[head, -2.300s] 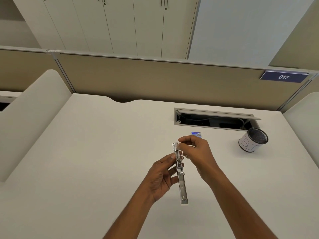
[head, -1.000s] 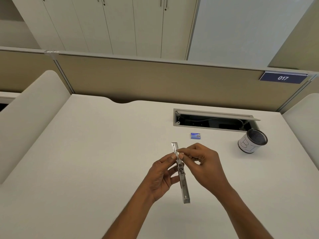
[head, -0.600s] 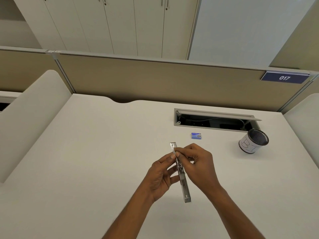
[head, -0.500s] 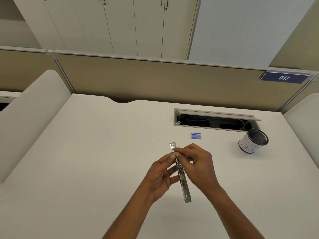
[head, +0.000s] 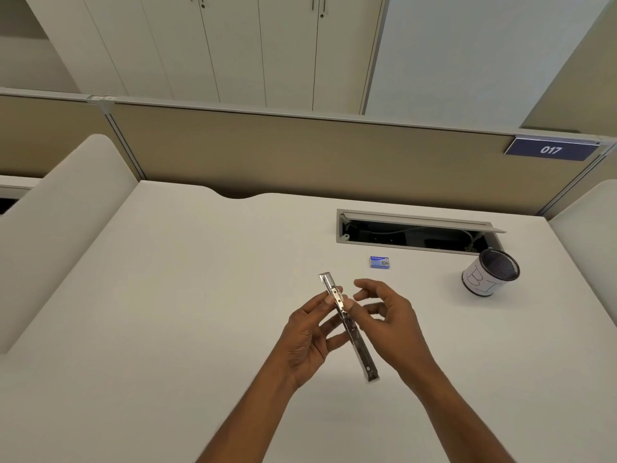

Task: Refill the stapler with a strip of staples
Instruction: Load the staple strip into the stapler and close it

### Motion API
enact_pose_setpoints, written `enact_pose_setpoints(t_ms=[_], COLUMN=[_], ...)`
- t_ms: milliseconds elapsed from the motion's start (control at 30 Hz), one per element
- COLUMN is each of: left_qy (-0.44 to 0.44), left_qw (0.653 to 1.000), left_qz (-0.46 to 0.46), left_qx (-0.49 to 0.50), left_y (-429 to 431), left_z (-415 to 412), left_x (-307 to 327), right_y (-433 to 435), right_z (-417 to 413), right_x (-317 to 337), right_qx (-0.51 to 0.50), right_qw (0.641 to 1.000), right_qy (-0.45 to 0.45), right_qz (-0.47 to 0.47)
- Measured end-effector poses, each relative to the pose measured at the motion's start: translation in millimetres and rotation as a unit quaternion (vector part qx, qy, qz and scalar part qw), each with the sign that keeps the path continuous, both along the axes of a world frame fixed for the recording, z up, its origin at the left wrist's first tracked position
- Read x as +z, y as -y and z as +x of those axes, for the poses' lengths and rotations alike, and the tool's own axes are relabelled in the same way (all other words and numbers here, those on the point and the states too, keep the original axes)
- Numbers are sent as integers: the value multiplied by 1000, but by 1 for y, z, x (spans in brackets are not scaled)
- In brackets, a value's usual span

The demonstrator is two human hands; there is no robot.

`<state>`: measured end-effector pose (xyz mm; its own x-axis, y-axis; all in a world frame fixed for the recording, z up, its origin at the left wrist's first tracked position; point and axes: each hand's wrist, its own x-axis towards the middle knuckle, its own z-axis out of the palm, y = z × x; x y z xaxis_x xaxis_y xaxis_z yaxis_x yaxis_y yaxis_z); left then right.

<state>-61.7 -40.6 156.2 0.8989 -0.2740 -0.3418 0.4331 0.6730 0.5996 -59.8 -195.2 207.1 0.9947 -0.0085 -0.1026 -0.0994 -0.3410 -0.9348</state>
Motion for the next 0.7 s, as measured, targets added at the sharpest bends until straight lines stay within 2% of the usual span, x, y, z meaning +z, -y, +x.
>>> enact_pose_setpoints(t_ms=[100,167,433,600,700], left_qy=[-14,-21,-29,-30,-25], left_qw=[1000,999,996,992,990], left_qz=[-14,-18,-2,31,47], left_qx=[24,33,85,116,134], left_y=[-3,-4,-5,-7,-6], left_z=[1,2,5,4,3], left_x=[0,0,-5,-6,-7], right_y=[7,8,9,14,14], right_z=[-7,-14,-20,-18,-16], right_x=[1,0,-4,-4,-2], right_qx=[47,62,-3,5,1], right_qw=[997,996,995,980,974], right_qy=[-62,-66,56,111,141], right_qz=[-9,-15,-82,-167,-179])
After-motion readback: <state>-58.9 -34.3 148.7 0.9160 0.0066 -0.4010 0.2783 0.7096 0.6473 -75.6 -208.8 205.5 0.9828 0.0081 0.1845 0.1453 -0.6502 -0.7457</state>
